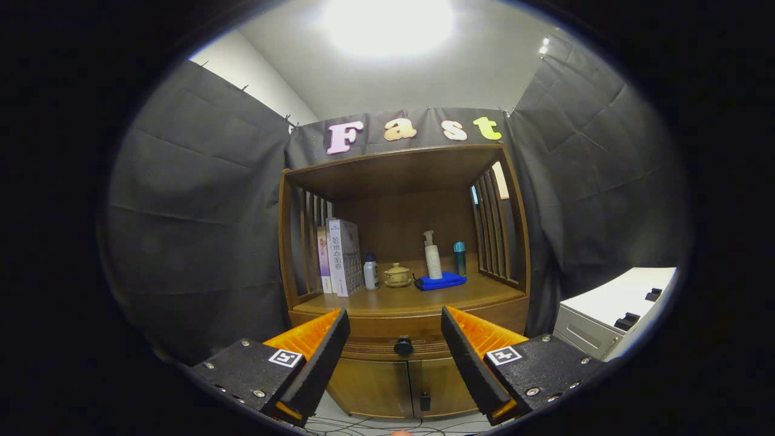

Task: Pull open the drawer, take out the items inside it, and place them on the countertop above the cabinet.

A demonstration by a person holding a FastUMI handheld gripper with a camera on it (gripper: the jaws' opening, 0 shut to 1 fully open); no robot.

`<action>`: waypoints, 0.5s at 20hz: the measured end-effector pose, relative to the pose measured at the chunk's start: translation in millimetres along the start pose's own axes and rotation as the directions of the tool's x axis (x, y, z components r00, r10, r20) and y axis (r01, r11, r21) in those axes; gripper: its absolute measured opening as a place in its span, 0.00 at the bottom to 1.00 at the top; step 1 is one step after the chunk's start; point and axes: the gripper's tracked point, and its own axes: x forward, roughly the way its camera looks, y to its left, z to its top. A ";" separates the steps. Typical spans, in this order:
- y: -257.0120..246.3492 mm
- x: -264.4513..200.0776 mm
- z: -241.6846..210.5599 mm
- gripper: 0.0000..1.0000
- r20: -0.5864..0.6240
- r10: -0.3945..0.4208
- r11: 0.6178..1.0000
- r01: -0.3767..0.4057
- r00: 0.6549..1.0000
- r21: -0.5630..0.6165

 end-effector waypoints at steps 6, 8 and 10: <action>-0.4 1.7 -1.1 0.95 0.000 0.003 1.000 -0.003 1.000 0.000; 0.2 5.9 -1.7 0.95 0.004 0.004 1.000 -0.004 1.000 -0.004; 0.0 12.7 -2.6 0.95 0.000 0.005 1.000 -0.005 1.000 -0.003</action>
